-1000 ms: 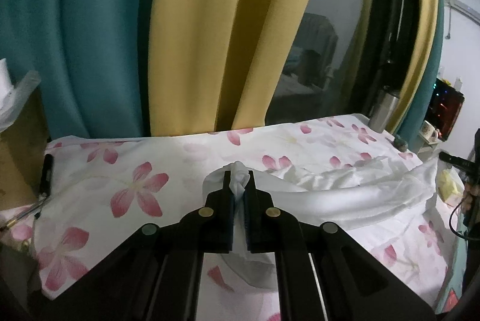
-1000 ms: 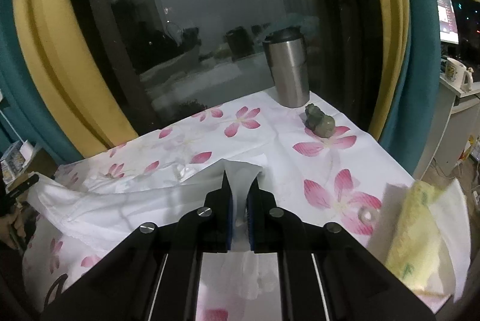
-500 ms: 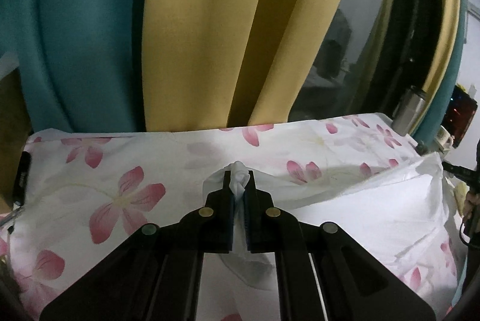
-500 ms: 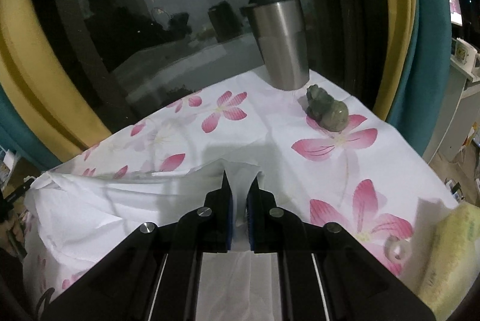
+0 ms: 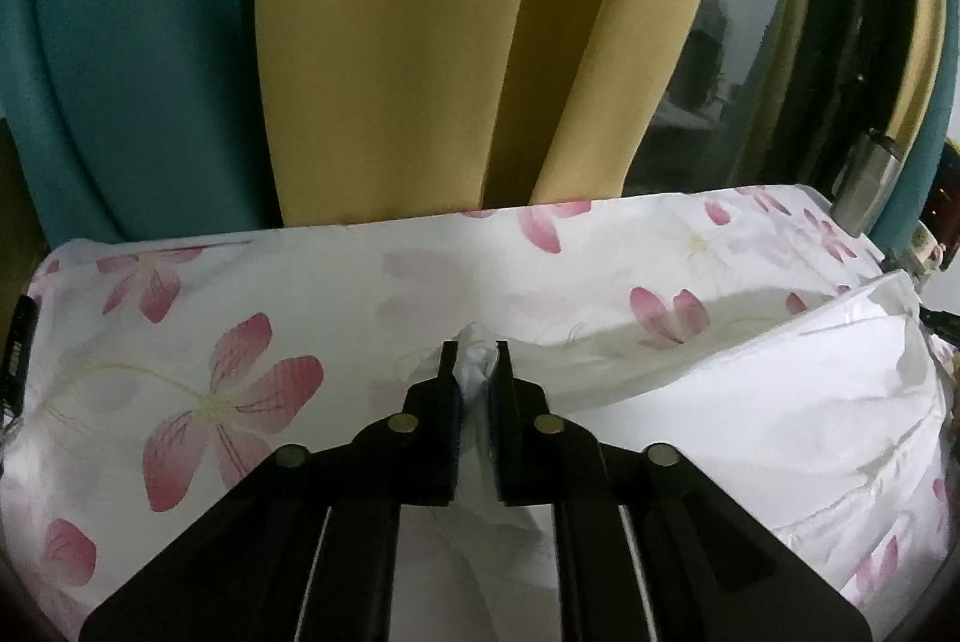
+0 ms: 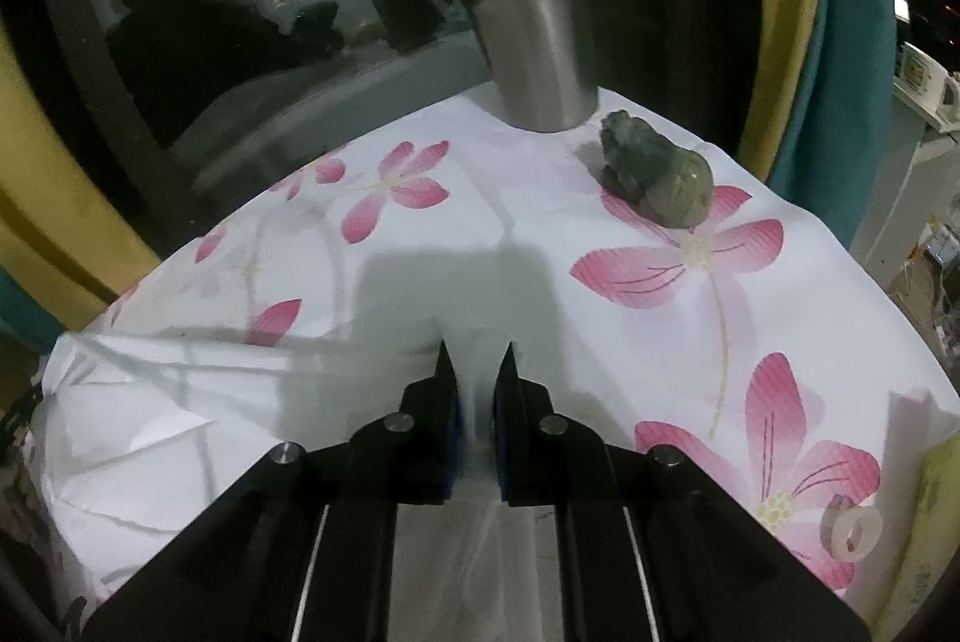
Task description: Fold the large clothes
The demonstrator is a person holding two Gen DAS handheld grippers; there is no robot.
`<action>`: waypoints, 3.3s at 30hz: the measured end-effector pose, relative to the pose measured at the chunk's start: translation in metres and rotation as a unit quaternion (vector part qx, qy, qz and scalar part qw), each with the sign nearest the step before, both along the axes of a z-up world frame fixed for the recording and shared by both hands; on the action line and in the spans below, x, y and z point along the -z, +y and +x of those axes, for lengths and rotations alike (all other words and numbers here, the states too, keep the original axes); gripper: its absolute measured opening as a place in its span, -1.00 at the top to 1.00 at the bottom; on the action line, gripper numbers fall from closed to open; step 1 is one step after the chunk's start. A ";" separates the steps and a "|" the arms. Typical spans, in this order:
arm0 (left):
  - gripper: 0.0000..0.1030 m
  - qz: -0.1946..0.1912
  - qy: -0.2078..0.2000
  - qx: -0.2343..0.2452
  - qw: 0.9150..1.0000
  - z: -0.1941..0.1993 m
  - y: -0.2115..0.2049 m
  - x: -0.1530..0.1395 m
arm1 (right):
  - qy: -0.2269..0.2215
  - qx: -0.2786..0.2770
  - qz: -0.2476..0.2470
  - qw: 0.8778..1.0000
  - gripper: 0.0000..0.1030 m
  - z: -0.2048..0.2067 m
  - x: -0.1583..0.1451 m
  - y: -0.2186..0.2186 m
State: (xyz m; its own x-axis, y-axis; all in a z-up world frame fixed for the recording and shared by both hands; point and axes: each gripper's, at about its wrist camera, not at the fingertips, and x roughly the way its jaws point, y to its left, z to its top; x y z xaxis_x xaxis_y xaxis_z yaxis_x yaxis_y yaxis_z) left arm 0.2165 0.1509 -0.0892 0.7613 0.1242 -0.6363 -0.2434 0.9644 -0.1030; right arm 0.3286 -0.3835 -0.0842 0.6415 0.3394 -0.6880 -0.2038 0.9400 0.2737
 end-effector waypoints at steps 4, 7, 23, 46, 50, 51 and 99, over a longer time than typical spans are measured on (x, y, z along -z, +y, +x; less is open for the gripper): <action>0.14 0.002 -0.027 -0.018 0.999 -0.005 0.005 -0.012 | -0.018 0.024 -0.038 0.999 0.45 0.000 -0.010 0.001; 0.11 0.001 -0.048 -0.018 0.999 -0.015 0.005 -0.028 | -0.051 0.049 -0.034 0.997 0.24 -0.011 -0.031 -0.004; -0.15 0.019 -0.037 0.168 0.985 -0.053 -0.104 -0.036 | -0.115 -0.151 -0.104 0.976 -0.29 -0.107 -0.054 0.093; -0.15 0.062 0.039 0.259 0.963 -0.039 -0.163 0.008 | -0.104 -0.211 -0.157 0.959 -0.29 -0.143 -0.022 0.144; -0.12 0.066 0.033 0.266 0.961 -0.038 -0.165 0.005 | -0.114 -0.215 -0.154 0.958 -0.28 -0.142 -0.024 0.144; -0.04 0.063 0.030 0.268 0.961 -0.038 -0.165 0.004 | -0.117 -0.220 -0.151 0.957 -0.26 -0.141 -0.025 0.145; 0.88 0.012 0.064 0.195 0.979 0.133 -0.111 0.009 | -0.102 -0.177 -0.212 0.956 0.99 0.015 -0.022 0.196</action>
